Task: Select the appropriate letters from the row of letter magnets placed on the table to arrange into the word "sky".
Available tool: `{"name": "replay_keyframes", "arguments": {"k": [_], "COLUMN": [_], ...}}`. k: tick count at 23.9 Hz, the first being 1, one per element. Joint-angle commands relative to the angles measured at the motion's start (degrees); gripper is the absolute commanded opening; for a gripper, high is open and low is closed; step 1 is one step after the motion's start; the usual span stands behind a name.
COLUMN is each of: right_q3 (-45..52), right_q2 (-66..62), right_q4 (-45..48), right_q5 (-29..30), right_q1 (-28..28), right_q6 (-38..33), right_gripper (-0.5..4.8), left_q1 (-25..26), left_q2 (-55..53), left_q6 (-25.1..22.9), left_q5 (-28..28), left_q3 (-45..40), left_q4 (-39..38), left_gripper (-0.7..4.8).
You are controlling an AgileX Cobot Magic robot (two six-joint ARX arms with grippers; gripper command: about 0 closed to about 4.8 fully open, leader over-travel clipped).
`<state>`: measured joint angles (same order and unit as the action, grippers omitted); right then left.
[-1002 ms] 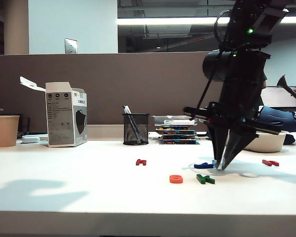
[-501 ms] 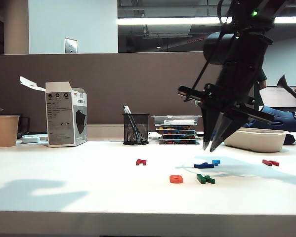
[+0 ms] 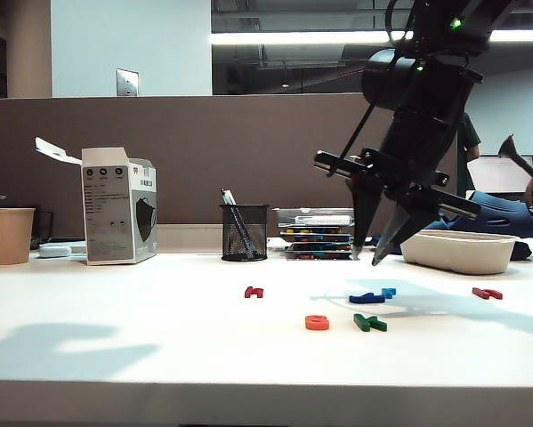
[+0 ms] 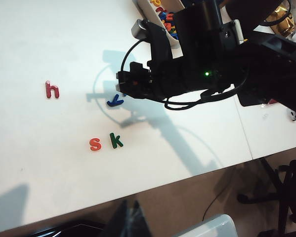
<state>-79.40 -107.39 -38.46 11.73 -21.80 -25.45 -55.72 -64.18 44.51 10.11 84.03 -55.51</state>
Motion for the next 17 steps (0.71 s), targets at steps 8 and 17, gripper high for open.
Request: {"name": "replay_keyframes", "arguments": {"k": [8, 17], "right_q3": [0.0, 0.0], "right_q2": [-1.7, -3.7], "right_q4": [0.9, 0.8], "right_q5": [0.8, 0.7], "right_q1": [-0.1, -0.5], "right_q6": [-0.7, -1.4], "right_gripper": [1.17, 1.16], "left_q1": [0.0, 0.0], "left_q2": [0.1, 0.1], "left_q6": [-0.2, -0.2], "left_q5": [0.2, 0.2], "left_q3": [0.1, 0.1], "left_q4": [0.3, 0.3], "left_gripper": [-0.05, -0.05]}}
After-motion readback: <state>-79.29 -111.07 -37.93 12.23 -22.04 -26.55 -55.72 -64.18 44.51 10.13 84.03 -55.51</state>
